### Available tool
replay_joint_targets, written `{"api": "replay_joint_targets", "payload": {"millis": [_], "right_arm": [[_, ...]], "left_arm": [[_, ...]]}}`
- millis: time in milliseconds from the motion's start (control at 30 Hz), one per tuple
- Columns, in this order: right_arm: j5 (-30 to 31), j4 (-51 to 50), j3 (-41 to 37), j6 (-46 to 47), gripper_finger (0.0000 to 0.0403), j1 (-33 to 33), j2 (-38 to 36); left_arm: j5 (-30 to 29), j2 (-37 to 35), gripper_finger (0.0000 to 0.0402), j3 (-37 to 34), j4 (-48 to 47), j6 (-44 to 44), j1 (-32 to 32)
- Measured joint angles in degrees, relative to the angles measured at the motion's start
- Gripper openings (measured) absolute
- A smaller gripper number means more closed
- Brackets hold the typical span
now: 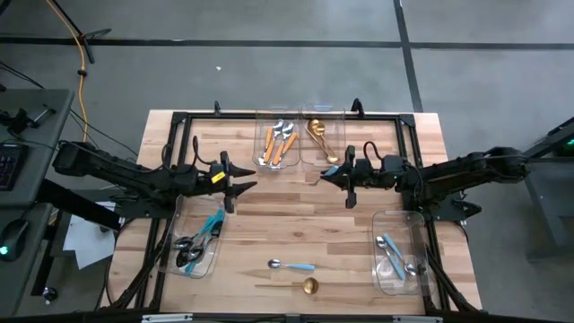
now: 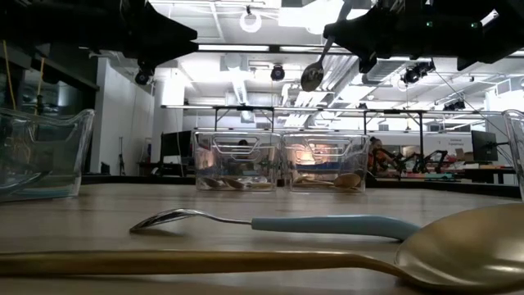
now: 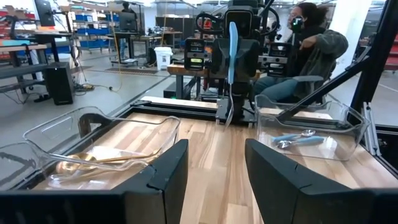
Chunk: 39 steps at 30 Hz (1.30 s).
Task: Sort silverware by color (type)
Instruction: Put the blue spoon into the bottom right transparent bin
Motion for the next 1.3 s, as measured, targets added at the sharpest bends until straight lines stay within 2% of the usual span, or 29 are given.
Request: {"api": "replay_joint_targets", "payload": {"millis": [333, 533, 633, 733, 900, 1033, 1167, 1300], "right_arm": [[0.09, 0.02, 0.00, 2.90, 0.0015, 0.30, 0.00], [3.45, 0.76, 0.12, 3.38, 0.0015, 2.95, 0.00], [4.45, -3.23, 2.54, 6.75, 0.0015, 4.00, 0.00], [4.58, -16.58, 8.25, 12.28, 0.0015, 5.36, 0.00], [6.87, -53.93, 23.99, 21.19, 0.0015, 10.43, 0.04], [10.60, -76.45, 35.52, 30.33, 0.0015, 16.94, 0.04], [12.18, -93.01, 42.41, 43.37, 0.0015, 24.89, -0.02], [13.17, -105.05, 44.59, 59.05, 0.0015, 33.30, -0.02]], "left_arm": [[0.00, 0.00, 0.0147, 0.00, -0.02, 0.10, -0.01], [-0.01, 0.00, 0.0147, 0.00, -0.01, 0.59, -0.01], [-0.01, 0.00, 0.0147, 0.00, -0.03, 0.62, -0.01], [0.00, 0.00, 0.0147, 0.00, -0.12, 0.60, -0.01], [0.00, 0.00, 0.0147, 0.00, -0.12, 0.61, -0.01], [0.00, 0.00, 0.0147, 0.00, -0.10, 0.69, -0.01], [0.00, 0.00, 0.0147, 0.00, -0.10, 0.58, -0.01], [0.03, 0.00, 0.0147, 0.00, -0.10, -0.14, -0.01]]}}
